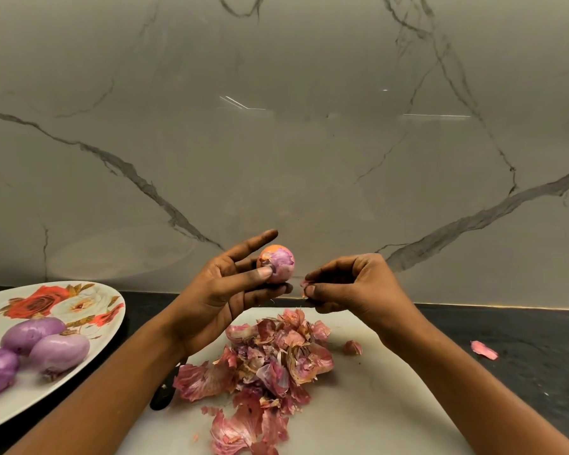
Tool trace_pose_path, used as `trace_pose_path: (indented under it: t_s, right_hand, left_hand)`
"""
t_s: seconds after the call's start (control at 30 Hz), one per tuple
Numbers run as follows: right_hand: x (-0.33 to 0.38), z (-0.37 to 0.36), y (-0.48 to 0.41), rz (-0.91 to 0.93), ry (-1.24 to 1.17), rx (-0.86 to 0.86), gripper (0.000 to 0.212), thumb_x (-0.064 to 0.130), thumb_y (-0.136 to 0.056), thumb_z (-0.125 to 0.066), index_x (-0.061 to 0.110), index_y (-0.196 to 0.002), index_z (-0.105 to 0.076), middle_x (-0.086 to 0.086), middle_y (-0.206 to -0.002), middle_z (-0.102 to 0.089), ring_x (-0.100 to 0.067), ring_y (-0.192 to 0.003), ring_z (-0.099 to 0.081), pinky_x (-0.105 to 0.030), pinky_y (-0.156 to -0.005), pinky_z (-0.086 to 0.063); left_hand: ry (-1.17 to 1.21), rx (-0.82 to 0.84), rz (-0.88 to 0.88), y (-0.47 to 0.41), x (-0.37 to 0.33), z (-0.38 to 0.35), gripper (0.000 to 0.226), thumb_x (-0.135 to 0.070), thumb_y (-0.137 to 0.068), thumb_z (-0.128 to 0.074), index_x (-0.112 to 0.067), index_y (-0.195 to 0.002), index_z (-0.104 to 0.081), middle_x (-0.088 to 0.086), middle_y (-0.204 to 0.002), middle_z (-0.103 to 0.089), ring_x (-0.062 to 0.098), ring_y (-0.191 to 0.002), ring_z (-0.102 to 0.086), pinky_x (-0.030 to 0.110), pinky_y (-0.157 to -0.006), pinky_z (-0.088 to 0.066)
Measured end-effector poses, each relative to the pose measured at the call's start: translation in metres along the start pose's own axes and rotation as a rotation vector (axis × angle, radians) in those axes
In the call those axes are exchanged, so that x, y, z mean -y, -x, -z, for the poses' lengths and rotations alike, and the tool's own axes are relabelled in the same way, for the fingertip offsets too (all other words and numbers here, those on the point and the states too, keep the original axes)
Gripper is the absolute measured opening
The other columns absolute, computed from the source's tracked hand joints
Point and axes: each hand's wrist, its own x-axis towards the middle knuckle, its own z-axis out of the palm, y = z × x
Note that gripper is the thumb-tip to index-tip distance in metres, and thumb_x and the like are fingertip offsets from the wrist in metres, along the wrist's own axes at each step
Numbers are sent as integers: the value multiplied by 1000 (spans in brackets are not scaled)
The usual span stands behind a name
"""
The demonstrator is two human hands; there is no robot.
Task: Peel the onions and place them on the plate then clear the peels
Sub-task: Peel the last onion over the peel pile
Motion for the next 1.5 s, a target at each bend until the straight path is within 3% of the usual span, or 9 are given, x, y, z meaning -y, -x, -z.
trace_pose_path:
  t_s: [0.2, 0.33, 0.63, 0.87, 1.0, 1.07, 1.17, 1.33, 1.5]
  right_hand:
    - [3, -1, 1, -44, -154, 79, 28, 13, -93, -77, 8, -120, -75, -15, -100, -81, -33, -90, -80, -34, -77, -66]
    - [4, -6, 2, -74, -240, 175, 38, 13, -93, -76, 10, -130, -68, -18, -104, -80, -35, -93, -79, -38, -85, -66]
    - [1, -11, 4, -48, -269, 145, 33, 0, -89, -77, 8, -121, -74, -14, -107, -81, -31, -99, -79, -34, -85, -66]
    - [5, -11, 6, -10, -204, 61, 26, -5, -90, -74, 19, -96, -81, -9, -94, -82, -24, -87, -80, -25, -75, -64]
    - [5, -9, 5, -39, -263, 94, 20, -5, -94, -69, 8, -102, -80, -17, -98, -81, -30, -90, -80, -29, -77, -66]
    - [5, -7, 5, -61, -328, 115, 15, 4, -92, -72, 3, -105, -78, -22, -100, -80, -35, -92, -80, -32, -78, -67]
    - [7, -7, 5, -28, -266, 126, 35, 26, -81, -80, 4, -109, -77, -18, -99, -81, -34, -93, -80, -31, -77, -67]
    - [6, -14, 6, 27, -156, 60, 44, 22, -73, -87, 8, -113, -73, -11, -95, -82, -25, -90, -81, -29, -74, -65]
    - [4, -14, 6, 83, -116, 26, 19, 9, -87, -79, 8, -105, -73, -10, -91, -82, -24, -86, -81, -28, -73, -65]
  left_hand:
    - [-125, -54, -21, 2, 1, -4, 55, -3, -77, -78, -18, -130, -74, 13, -132, -71, 43, -112, -73, 41, -89, -64]
    - [-283, -60, -47, 3, 1, -5, 56, -2, -74, -89, -23, -125, -76, 9, -127, -75, 37, -100, -77, 38, -79, -65]
    - [-331, -109, -93, 3, 1, -5, 63, 2, -62, -86, -19, -120, -77, 16, -109, -79, 38, -97, -78, 36, -83, -65]
    - [-289, -66, -67, 2, 1, -4, 64, 7, -61, -95, -21, -117, -81, 17, -121, -76, 41, -103, -77, 39, -89, -64]
    - [-279, -84, -87, 1, 2, -2, 60, 6, -63, -93, -21, -116, -81, 12, -124, -75, 40, -104, -77, 42, -90, -64]
    - [-295, -113, -106, 0, 2, -2, 59, 1, -62, -88, -22, -116, -80, 9, -123, -75, 40, -104, -77, 45, -90, -64]
    - [-348, -148, -129, -1, 4, -2, 61, -4, -61, -91, -22, -118, -78, 7, -122, -75, 39, -104, -77, 50, -91, -64]
    - [-387, -160, -138, -1, 5, -1, 61, -5, -60, -92, -23, -116, -78, 6, -122, -73, 38, -102, -77, 47, -87, -65]
    - [-388, -168, -146, -1, 4, 0, 63, -8, -58, -93, -21, -117, -77, 4, -118, -74, 38, -100, -77, 45, -86, -65]
